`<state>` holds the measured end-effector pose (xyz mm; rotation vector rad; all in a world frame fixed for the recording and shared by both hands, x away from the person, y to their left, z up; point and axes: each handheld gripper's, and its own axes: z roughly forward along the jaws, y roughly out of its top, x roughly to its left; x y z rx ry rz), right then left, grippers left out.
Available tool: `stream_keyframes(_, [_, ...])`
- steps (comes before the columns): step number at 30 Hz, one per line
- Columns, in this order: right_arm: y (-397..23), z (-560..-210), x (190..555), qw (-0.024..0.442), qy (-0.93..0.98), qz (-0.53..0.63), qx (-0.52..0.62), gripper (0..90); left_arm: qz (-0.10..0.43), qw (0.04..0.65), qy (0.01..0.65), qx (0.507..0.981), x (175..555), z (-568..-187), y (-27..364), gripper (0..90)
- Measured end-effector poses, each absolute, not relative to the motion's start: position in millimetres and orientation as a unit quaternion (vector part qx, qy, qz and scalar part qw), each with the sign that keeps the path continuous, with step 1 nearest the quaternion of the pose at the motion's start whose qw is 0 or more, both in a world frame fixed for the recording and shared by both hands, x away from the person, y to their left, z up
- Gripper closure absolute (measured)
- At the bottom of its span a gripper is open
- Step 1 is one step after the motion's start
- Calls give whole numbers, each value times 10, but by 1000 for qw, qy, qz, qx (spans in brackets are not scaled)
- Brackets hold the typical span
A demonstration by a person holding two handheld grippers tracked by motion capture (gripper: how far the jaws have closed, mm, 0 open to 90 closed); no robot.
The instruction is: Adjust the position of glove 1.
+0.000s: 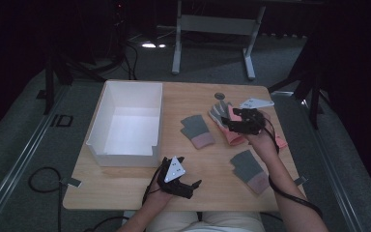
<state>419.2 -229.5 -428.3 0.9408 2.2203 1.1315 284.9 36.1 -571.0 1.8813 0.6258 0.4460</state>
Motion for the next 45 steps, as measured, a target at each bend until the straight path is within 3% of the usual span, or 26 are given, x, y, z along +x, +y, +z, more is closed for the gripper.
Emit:
stream_keyframes(25, [-1659,-4911,4620,178,860,374,298,610,181,531,257,787,2845,-5710,364,0])
stream_keyframes(39, [-1508,-5310,4933,158,882,323,305,648,180,532,257,787,2847,-5710,365,0])
stream_keyframes(45, [-1488,-5440,5038,134,888,302,320,609,181,531,256,787,2844,-5710,363,0])
